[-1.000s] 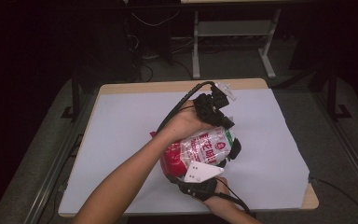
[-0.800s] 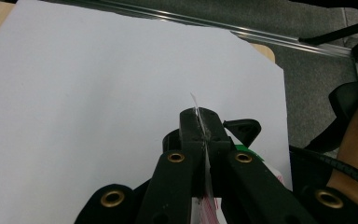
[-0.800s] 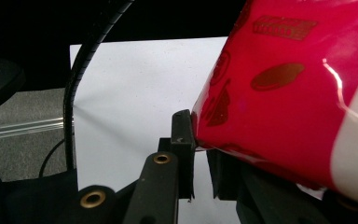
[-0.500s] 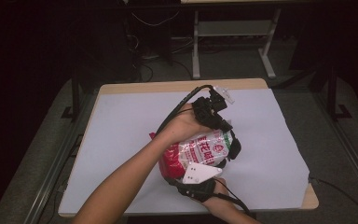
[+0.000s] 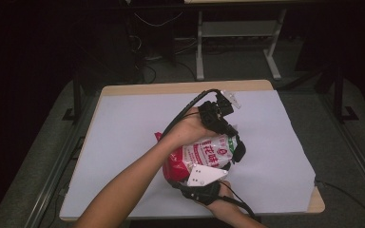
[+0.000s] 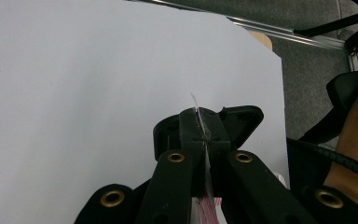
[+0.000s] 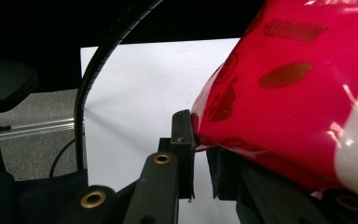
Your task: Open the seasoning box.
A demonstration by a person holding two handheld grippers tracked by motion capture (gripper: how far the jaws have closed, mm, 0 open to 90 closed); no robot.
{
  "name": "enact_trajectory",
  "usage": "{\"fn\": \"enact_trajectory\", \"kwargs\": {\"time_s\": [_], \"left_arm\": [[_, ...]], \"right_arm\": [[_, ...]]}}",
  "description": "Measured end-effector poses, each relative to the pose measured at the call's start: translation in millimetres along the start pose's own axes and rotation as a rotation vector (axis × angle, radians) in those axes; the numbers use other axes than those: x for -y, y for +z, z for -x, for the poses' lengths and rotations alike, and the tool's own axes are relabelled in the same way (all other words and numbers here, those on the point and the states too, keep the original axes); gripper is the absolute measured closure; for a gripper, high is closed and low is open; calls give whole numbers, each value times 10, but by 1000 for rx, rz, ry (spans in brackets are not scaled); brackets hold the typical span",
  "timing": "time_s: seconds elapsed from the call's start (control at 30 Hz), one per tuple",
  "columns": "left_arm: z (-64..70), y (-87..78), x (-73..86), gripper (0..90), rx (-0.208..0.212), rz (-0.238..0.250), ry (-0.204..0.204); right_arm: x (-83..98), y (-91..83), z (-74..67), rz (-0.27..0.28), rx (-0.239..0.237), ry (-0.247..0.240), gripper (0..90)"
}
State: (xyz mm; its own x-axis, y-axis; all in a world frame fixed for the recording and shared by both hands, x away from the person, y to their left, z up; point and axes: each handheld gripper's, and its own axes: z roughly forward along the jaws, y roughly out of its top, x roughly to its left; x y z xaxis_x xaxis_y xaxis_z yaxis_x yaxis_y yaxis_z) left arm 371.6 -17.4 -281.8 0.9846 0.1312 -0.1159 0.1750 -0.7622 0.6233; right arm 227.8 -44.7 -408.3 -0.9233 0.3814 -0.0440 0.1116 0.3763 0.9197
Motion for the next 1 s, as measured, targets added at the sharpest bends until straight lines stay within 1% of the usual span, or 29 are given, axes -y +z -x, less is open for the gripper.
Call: {"fn": "enact_trajectory", "kwargs": {"time_s": [0.17, 0.23, 0.47, 0.57, 0.63, 0.73, 0.77, 1.0], "left_arm": [[0, 1, 7, 900, 0, 0, -9], [-4, 7, 12, 900, -1, -7, -3], [-7, 57, 49, 900, 6, -13, -10], [-8, 51, 46, 900, 1, -15, -6], [-3, 43, 44, 900, 0, -17, -11], [10, 43, 44, 900, -7, -18, -12], [15, 43, 42, 900, -13, -26, -11], [20, 48, 38, 900, -20, -31, -15]], "right_arm": [[1, 2, -1, 1, -3, 0, 812], [-5, -3, -10, 6, -7, -4, 813], [-4, 0, -19, 5, -13, -8, 813], [-5, 0, -18, 5, -13, -9, 813], [-4, 0, -18, 5, -12, -9, 813], [-6, 4, -19, 11, -14, -11, 813], [-5, 6, -22, 14, -14, -11, 813], [-9, 0, -19, 29, -25, -17, 813]]}}
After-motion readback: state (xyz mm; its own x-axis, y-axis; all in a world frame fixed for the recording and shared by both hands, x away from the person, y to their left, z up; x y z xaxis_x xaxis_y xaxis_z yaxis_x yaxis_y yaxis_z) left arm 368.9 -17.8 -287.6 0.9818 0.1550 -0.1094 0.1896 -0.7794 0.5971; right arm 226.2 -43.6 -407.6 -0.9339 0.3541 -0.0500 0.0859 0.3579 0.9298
